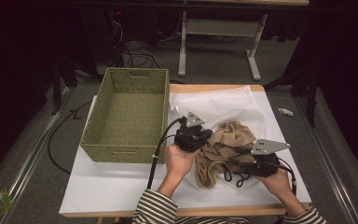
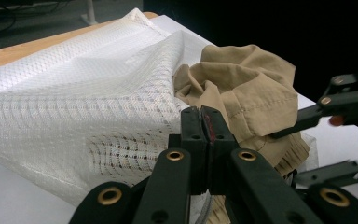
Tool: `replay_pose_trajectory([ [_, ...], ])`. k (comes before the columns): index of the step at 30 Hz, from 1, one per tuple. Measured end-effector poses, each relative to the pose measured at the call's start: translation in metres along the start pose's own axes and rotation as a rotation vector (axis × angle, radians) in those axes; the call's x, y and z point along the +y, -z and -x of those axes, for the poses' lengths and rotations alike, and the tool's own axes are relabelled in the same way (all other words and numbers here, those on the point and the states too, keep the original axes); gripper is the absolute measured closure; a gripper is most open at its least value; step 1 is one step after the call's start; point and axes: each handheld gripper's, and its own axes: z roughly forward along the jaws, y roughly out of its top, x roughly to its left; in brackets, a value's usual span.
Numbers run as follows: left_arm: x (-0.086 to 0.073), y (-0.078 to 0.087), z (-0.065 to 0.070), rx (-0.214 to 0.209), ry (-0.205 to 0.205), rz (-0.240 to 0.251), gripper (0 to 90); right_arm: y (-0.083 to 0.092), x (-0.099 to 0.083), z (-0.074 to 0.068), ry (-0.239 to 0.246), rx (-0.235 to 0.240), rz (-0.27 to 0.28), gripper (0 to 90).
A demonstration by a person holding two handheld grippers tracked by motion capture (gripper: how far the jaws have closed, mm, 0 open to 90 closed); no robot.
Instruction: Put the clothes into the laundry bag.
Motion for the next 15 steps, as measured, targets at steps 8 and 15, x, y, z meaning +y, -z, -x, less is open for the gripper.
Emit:
replay_pose_trajectory([
  [8,0.001,-0.003,-0.004,0.015,-0.002,0.000,88.8,0.029,-0.008,0.012,-0.070,-0.021,0.055,53.7],
  [15,0.002,-0.005,-0.005,0.014,0.003,-0.005,88.8,0.054,0.004,0.031,-0.142,-0.105,0.131,54.3],
])
